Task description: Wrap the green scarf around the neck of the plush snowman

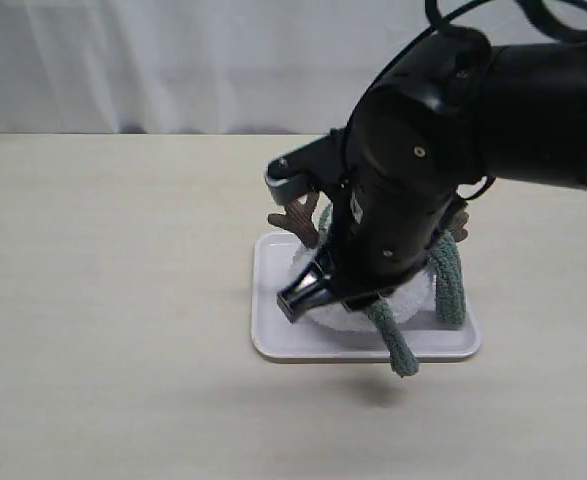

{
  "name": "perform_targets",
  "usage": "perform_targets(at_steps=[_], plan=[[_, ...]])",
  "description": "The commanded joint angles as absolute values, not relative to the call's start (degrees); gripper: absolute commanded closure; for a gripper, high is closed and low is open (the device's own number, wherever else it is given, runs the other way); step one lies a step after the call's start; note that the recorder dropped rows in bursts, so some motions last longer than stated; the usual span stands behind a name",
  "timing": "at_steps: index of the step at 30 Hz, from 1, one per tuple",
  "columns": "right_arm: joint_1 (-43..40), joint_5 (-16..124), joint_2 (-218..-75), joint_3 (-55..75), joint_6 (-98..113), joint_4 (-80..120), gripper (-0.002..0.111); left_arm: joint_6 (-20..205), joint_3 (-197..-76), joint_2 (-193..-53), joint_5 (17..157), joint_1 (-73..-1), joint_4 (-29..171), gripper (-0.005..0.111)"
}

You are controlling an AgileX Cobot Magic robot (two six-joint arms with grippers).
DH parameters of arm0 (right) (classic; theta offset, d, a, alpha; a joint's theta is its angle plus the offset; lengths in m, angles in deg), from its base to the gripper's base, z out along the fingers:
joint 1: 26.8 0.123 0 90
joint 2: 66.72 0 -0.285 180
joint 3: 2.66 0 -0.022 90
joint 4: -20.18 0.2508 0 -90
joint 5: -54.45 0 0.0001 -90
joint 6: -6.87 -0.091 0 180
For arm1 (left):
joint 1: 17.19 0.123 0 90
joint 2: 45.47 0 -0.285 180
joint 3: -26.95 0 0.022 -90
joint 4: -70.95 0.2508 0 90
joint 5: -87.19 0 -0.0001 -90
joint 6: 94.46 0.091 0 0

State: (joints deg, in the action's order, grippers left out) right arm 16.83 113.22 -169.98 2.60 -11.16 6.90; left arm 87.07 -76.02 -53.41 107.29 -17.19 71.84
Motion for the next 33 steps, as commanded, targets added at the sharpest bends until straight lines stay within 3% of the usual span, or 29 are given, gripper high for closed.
perform_targets(at_steps=[1,5,10,33], plan=[[19.2,103.7,-169.8,-0.3,-10.5,4.1,0.101,87.0,-75.8,-53.3,106.4,-17.2,71.8,0.107],[20.6,102.4,-173.1,-3.1,-18.4,-6.1,0.104,87.0,-75.8,-53.3,106.4,-17.2,71.8,0.107],[20.5,113.1,-179.6,-7.5,-27.6,-18.5,0.104,87.0,-75.8,-53.3,106.4,-17.2,71.8,0.107],[20.7,112.5,-186.1,-8.7,-26.8,-18.2,0.104,87.0,-75.8,-53.3,106.7,-17.2,71.8,0.107]])
